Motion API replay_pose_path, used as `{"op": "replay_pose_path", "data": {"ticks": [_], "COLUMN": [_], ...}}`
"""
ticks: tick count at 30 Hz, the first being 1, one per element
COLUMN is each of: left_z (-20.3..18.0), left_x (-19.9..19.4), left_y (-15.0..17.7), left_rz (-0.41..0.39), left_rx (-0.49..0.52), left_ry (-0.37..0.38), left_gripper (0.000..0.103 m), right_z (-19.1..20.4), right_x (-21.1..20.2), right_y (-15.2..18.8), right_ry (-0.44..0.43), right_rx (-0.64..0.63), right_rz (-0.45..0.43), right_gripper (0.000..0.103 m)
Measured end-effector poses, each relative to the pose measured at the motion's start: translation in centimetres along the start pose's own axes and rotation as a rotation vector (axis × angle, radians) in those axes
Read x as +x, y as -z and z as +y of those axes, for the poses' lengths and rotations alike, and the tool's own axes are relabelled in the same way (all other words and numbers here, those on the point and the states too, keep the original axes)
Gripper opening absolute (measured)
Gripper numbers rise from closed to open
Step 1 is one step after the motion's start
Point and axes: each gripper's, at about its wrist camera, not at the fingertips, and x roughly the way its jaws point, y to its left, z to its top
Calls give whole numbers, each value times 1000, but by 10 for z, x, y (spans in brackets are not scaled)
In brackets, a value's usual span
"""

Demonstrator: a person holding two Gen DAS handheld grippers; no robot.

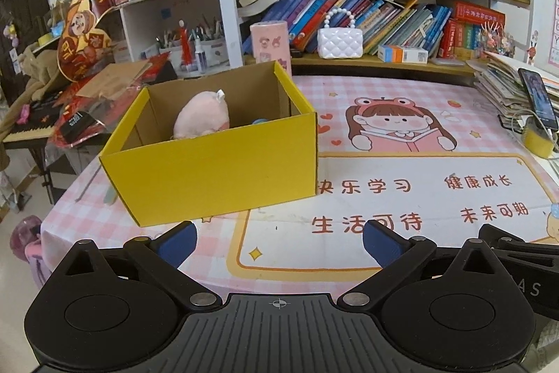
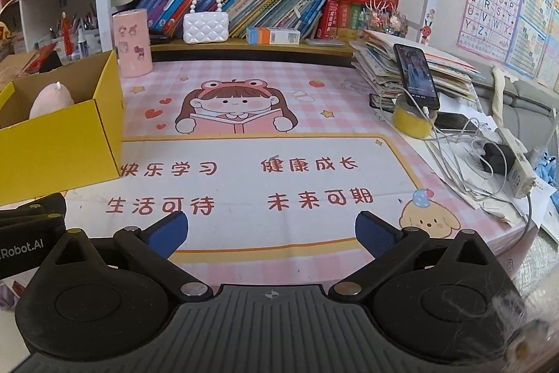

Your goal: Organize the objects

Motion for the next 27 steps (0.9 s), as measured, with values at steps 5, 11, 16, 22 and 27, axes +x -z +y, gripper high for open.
{"op": "replay_pose_path", "data": {"ticks": [5, 11, 16, 22, 27], "left_z": [0, -1, -2, -2, 1], "left_x": [2, -2, -5, -6, -8], "left_y": [2, 3, 2, 1, 1], "left_rz": [19, 10, -4, -4, -10], "left_rx": [-13, -9, -1, -3, -1], "left_ry": [8, 6, 3, 1, -3], "left_gripper": [103, 103, 103, 103, 103], "right_z": [-1, -2, -2, -1, -1], "right_x": [0, -1, -1, -2, -3], "right_y": [1, 2, 1, 1, 3], "right_ry": [0, 1, 1, 1, 4], "right_rx": [2, 1, 1, 1, -3], "right_rz": [10, 10, 9, 8, 0], "right_gripper": [103, 103, 103, 103, 103]}}
